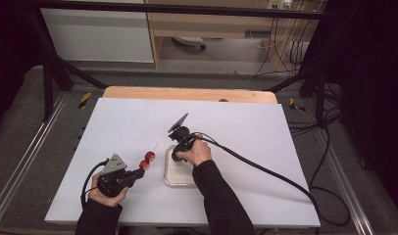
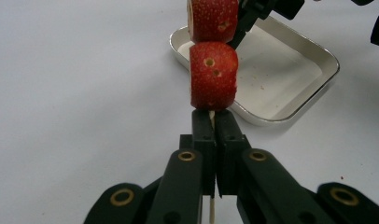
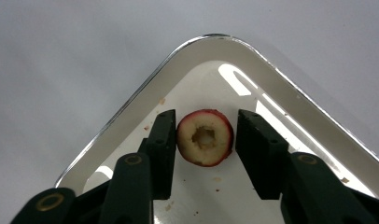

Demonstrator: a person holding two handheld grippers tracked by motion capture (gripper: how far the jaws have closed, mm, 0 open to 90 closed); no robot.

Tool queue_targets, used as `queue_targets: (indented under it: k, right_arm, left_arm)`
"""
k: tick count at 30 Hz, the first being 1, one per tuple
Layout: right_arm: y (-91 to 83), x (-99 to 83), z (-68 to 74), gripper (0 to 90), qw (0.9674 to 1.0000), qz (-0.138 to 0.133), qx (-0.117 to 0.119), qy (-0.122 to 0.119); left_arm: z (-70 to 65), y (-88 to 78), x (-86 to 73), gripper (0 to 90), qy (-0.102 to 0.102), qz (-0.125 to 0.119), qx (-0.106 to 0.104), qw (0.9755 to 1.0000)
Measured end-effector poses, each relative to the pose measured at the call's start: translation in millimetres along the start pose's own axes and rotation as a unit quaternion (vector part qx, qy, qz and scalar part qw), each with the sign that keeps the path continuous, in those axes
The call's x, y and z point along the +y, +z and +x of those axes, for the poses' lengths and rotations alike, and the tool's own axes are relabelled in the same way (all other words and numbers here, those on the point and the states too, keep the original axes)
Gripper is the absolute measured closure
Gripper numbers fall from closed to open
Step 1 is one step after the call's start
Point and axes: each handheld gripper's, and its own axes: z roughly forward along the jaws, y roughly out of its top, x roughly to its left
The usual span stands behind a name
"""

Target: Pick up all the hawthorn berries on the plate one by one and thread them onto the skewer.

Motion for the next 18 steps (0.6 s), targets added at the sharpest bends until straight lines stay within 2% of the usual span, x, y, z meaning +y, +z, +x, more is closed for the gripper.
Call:
queue_targets:
  k: [8, 11, 18]
  right_arm:
    - [-0.7, 0.4, -1.1, 61.3, 0.9999, 0.006, 0.000, 0.015]
    - [-4.7, 0.0, -1.0, 61.4, 0.9998, -0.007, 0.003, 0.018]
    - [-27.5, -4.9, 2.6, 61.6, 0.9991, -0.039, 0.007, 0.017]
  left_arm:
    - [-0.1, 0.2, 0.1, 88.2, 0.001, 0.000, -0.001, 1.0000]
    - [-0.7, 0.2, 0.3, 88.2, 0.002, 0.000, -0.001, 1.0000]
    - [-2.6, -0.2, 0.7, 88.2, 0.003, -0.002, -0.002, 1.0000]
